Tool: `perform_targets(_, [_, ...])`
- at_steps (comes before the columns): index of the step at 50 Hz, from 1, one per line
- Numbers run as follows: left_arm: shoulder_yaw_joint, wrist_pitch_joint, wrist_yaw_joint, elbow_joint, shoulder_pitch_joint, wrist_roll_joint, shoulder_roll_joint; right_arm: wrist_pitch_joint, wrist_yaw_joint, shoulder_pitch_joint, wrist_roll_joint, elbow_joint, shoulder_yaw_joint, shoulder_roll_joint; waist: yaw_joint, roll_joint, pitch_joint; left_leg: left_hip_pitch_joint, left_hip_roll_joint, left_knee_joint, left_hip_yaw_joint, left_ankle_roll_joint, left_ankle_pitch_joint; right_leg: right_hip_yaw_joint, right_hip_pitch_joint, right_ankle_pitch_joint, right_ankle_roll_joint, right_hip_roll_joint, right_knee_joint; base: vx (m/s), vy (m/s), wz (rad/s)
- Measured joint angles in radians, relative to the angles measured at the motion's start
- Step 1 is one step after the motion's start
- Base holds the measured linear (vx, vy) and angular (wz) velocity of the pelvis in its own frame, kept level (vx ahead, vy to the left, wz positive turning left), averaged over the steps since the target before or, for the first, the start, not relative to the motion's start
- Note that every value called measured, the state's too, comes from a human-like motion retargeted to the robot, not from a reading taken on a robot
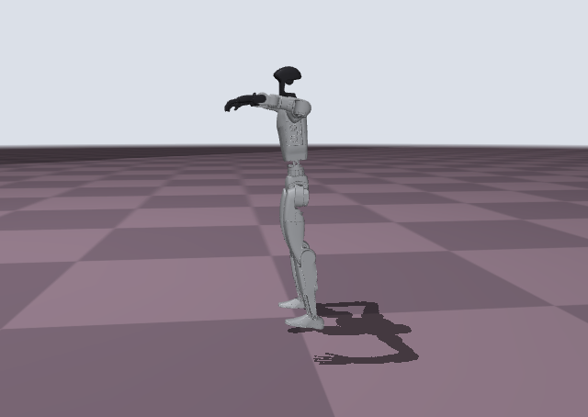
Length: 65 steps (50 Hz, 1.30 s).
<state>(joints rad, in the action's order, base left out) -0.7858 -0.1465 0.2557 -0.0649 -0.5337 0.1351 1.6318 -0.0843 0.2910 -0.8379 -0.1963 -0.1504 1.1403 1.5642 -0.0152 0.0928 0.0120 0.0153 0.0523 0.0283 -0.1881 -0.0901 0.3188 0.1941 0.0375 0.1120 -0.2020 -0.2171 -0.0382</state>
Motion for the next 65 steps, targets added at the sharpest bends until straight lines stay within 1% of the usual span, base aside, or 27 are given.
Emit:
perform_targets(25, [0.030, 0.006, 0.006, 0.011, 0.031, -0.016, 0.008, 0.005, -0.006, -0.041, -0.007, 0.008, 0.052, -0.013, 0.007, -0.006, -0.002, -0.001, 0.001, -0.002, -0.004, -0.002, 0.004, -0.002, -0.004, 0.005, -0.001, 0.001, 0.000, 0.00, 0.00, 0.00])
perform_targets(30, [0.005, 0.006, 0.024, 0.017, 0.003, -0.034, 0.033, 0.004, 0.007, -0.078, -0.013, 0.013, 0.089, -0.011, -0.006, -0.005, -0.006, 0.000, 0.003, -0.005, -0.016, -0.002, 0.004, -0.015, -0.012, 0.006, -0.003, 0.003, 0.001, 0.00, 0.00, 0.00])
perform_targets(35, [-0.051, 0.006, 0.024, 0.025, -0.041, -0.049, 0.053, 0.005, 0.006, -0.136, -0.021, 0.018, 0.153, -0.005, -0.025, -0.005, -0.012, 0.002, 0.007, -0.009, -0.032, -0.002, 0.005, -0.033, -0.024, 0.007, -0.006, 0.007, 0.002, 0.01, -0.01, -0.11])
perform_targets(38, [-0.080, 0.003, -0.002, 0.029, -0.058, -0.040, 0.047, 0.005, -0.016, -0.151, -0.018, 0.020, 0.177, 0.002, -0.030, -0.009, -0.012, 0.003, 0.010, -0.010, -0.040, -0.003, 0.005, -0.041, -0.029, 0.008, -0.006, 0.011, 0.003, 0.00, 0.00, 0.00])
perform_targets(41, [-0.078, -0.003, -0.045, 0.027, -0.047, -0.012, 0.022, 0.005, -0.051, -0.119, -0.004, 0.022, 0.155, 0.008, -0.025, -0.014, -0.007, 0.004, 0.014, -0.010, -0.044, -0.004, 0.006, -0.045, -0.030, 0.012, -0.004, 0.015, 0.003, 0.00, 0.00, 0.00])
perform_targets(43, [-0.044, -0.008, -0.077, 0.022, -0.015, 0.016, -0.006, 0.004, -0.079, -0.064, 0.012, 0.022, 0.103, 0.007, -0.018, -0.018, -0.002, 0.005, 0.018, -0.009, -0.044, -0.004, 0.007, -0.046, -0.030, 0.016, -0.002, 0.018, 0.005, 0.00, 0.00, 0.00])
perform_targets(45, [0.025, -0.014, -0.107, 0.013, 0.045, 0.047, -0.045, 0.003, -0.105, 0.021, 0.031, 0.019, 0.018, -0.005, -0.012, -0.022, 0.005, 0.005, 0.021, -0.006, -0.044, -0.003, 0.008, -0.046, -0.030, 0.021, 0.001, 0.021, 0.008, 0.04, -0.05, 0.00])
perform_targets(47, [0.158, -0.018, -0.132, 0.012, 0.158, 0.070, -0.090, 0.004, -0.128, 0.164, 0.043, 0.021, -0.134, -0.036, -0.011, -0.022, 0.011, 0.006, 0.025, -0.001, -0.043, 0.000, 0.009, -0.049, -0.030, 0.027, 0.005, 0.024, 0.012, 0.04, -0.06, -0.02])
perform_targets(50, [0.376, -0.017, -0.155, 0.025, 0.326, 0.097, -0.174, 0.008, -0.152, 0.389, 0.057, 0.035, -0.388, -0.119, -0.016, -0.016, 0.016, 0.007, 0.030, 0.007, -0.045, 0.006, 0.009, -0.056, -0.030, 0.037, 0.011, 0.028, 0.018, 0.05, -0.08, -0.07])
perform_targets(52, [0.497, -0.010, -0.164, 0.049, 0.401, 0.111, -0.246, 0.013, -0.165, 0.515, 0.064, 0.057, -0.548, -0.198, -0.020, -0.008, 0.018, 0.007, 0.033, 0.015, -0.048, 0.013, 0.009, -0.063, -0.030, 0.044, 0.013, 0.031, 0.020, 0.06, -0.10, -0.12])
perform_targets(54, [0.582, 0.002, -0.169, 0.076, 0.434, 0.124, -0.333, 0.019, -0.178, 0.598, 0.075, 0.082, -0.672, -0.288, -0.023, -0.001, 0.021, 0.006, 0.037, 0.024, -0.052, 0.020, 0.008, -0.069, -0.029, 0.051, 0.015, 0.035, 0.022, 0.07, -0.11, -0.13])
perform_targets(59, [0.744, 0.052, -0.170, 0.224, 0.452, 0.141, -0.601, 0.041, -0.216, 0.718, 0.079, 0.208, -0.947, -0.541, -0.030, 0.018, 0.038, -0.004, 0.050, 0.076, -0.058, 0.054, 0.000, -0.087, -0.017, 0.071, 0.020, 0.043, 0.021, 0.08, -0.15, -0.15])
perform_targets(62, [0.821, 0.096, -0.156, 0.391, 0.453, 0.137, -0.784, 0.064, -0.236, 0.750, 0.058, 0.352, -1.088, -0.706, -0.047, 0.039, 0.055, -0.026, 0.055, 0.150, -0.054, 0.103, -0.014, -0.103, -0.003, 0.084, 0.028, 0.041, 0.022, 0.10, -0.19, -0.25])
perform_targets(65, [0.879, 0.145, -0.128, 0.632, 0.468, 0.109, -0.965, 0.098, -0.256, 0.790, 0.030, 0.581, -1.210, -0.888, -0.077, 0.074, 0.077, -0.082, 0.057, 0.296, -0.054, 0.180, -0.044, -0.123, 0.012, 0.095, 0.041, 0.025, 0.026, 0.11, -0.22, -0.32])
